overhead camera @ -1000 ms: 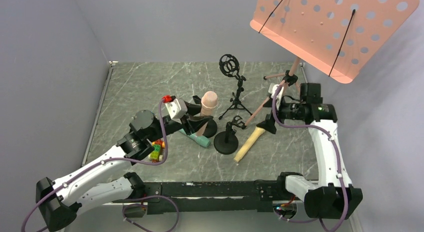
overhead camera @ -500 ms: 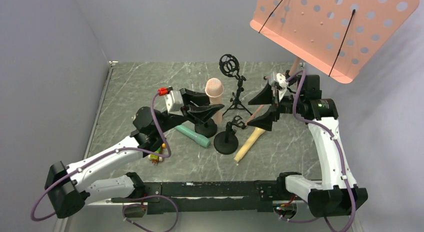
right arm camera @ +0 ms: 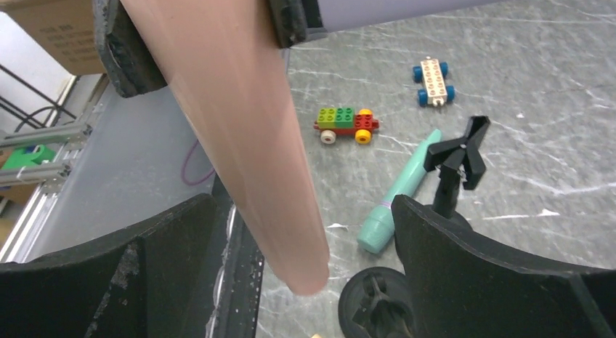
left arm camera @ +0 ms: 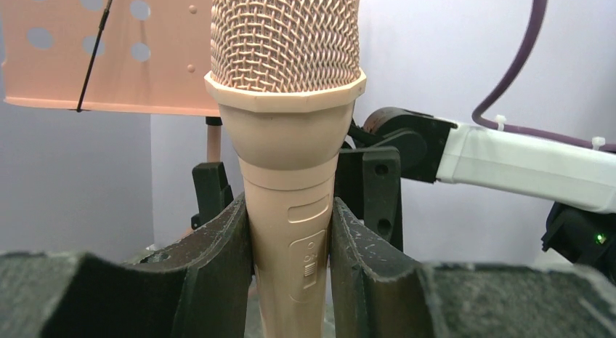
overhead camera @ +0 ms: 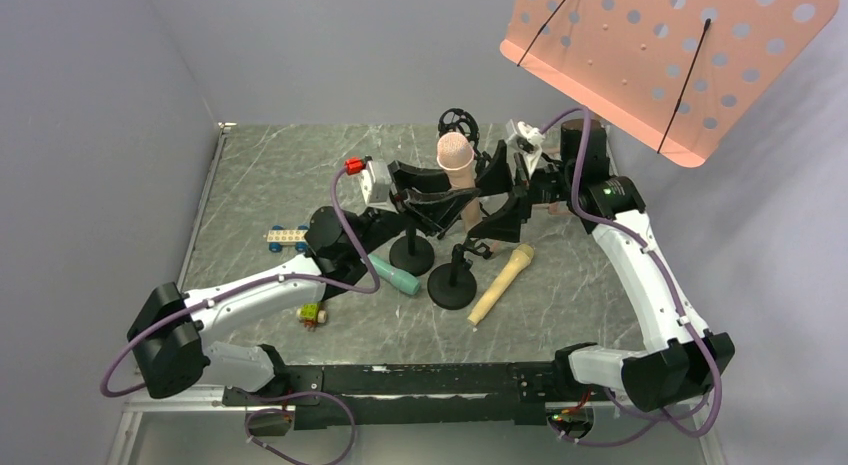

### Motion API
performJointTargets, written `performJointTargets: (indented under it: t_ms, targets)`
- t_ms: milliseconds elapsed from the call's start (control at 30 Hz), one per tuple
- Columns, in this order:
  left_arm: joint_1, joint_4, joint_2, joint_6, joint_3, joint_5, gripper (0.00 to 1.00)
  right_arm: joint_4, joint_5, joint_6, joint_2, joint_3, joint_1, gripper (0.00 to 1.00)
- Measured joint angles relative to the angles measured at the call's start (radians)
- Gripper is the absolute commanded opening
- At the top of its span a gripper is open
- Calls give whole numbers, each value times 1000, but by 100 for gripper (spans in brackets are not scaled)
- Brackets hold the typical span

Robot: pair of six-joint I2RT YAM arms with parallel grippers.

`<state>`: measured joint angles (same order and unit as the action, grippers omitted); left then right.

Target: Attach the microphones to the stand

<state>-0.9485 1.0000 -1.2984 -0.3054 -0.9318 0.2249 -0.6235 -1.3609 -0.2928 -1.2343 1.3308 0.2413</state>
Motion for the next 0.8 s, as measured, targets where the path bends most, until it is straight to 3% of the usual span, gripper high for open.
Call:
performJointTargets:
  t_ms: [133,300,367,400,533,567,700,800]
  targets:
    - [-2,33,-27,-17,-22,-23,0,11,-10,0,-16,0,45,76]
    - [-2,52,-42,-32,-24,-35,0,-32,-39,-66,-36,11,68,27]
    - [-3,58,-46,-57,-26,-47,1,-40,-50,-105,-36,16,68,17]
    - [-3,60,-47,-66,-29,-45,8,-42,-53,-119,-35,20,68,14]
    - [-4,54,-47,-64,-34,-39,53,-60,-53,-132,-34,28,68,11]
    - [-4,48,-46,-63,-34,-38,60,-65,-53,-134,-34,28,68,10]
    - [5,-42,-19,-48,-37,-10,74,-99,-42,-145,-34,28,68,9]
    - [30,-150,9,-48,-66,51,77,-146,-13,-184,-33,28,68,9]
